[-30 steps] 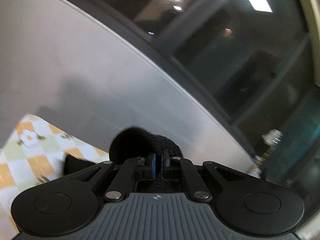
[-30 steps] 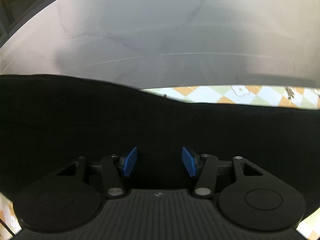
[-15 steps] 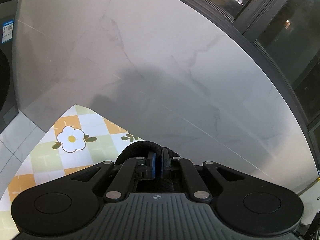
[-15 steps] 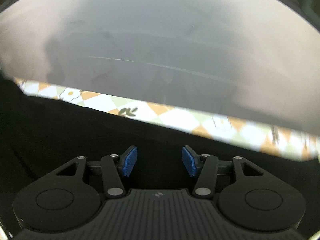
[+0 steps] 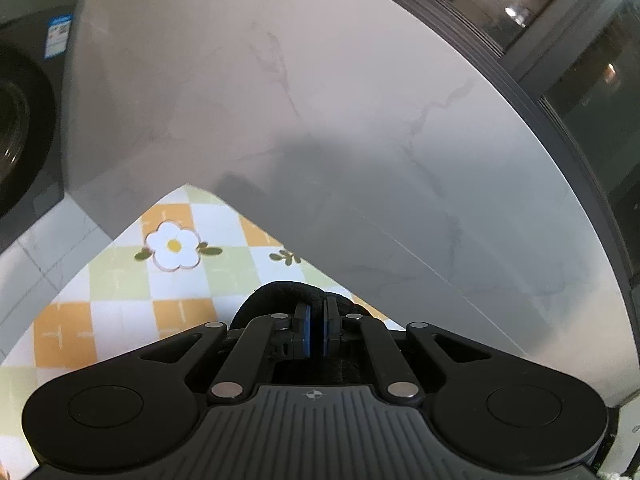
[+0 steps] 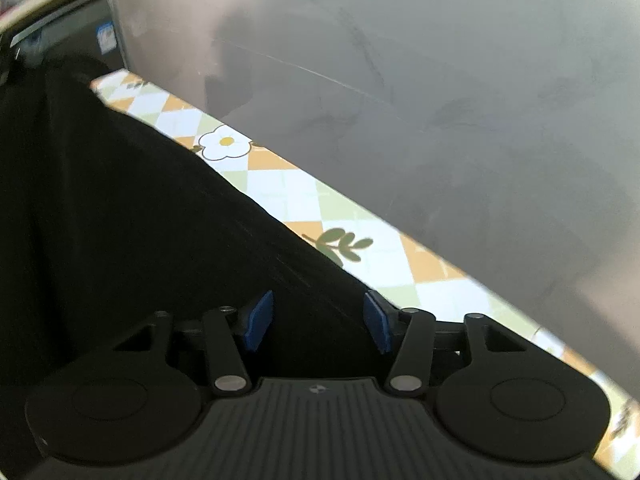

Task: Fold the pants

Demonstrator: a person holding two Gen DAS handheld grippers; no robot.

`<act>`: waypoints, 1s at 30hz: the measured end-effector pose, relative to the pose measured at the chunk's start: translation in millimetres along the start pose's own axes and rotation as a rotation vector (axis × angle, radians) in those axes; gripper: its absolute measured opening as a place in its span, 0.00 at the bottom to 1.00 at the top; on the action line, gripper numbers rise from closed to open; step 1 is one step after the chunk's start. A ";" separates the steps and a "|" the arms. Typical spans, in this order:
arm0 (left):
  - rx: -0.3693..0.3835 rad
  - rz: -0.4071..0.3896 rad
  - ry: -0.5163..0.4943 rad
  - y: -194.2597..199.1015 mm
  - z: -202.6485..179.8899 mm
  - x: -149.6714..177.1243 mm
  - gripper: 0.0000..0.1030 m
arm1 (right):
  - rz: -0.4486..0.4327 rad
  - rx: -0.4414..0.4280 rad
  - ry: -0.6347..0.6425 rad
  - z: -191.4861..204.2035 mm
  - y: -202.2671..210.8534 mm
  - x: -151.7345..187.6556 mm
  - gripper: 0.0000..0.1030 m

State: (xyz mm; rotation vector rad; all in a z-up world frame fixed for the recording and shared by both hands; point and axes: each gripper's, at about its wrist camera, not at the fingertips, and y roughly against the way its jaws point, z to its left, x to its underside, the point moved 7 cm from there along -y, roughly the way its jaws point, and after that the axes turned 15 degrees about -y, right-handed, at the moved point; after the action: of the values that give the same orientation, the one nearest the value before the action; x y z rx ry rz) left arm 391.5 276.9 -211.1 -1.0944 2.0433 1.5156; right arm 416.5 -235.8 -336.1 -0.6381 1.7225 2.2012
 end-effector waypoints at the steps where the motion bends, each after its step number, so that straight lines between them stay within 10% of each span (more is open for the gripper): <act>1: 0.002 0.003 0.013 1.5 1.4 1.8 0.06 | 0.018 -0.026 -0.043 -3.5 0.2 0.2 0.45; 8: -0.006 0.018 0.044 8.2 8.8 12.8 0.06 | -0.008 -0.038 -0.097 -6.3 16.7 0.6 0.10; 16: 0.039 -0.007 -0.065 11.4 -16.7 6.4 0.07 | -0.264 0.187 -0.076 4.5 79.2 0.7 0.08; 30: -0.086 0.085 -0.171 -61.4 -16.1 4.5 0.11 | -0.154 0.314 -0.080 -9.3 16.8 -13.4 0.08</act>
State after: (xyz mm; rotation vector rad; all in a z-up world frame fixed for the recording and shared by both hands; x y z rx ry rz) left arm 437.8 253.0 -247.6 -0.8846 1.9456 1.6912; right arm 421.8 -248.3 -317.0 -0.5747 1.8557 1.7788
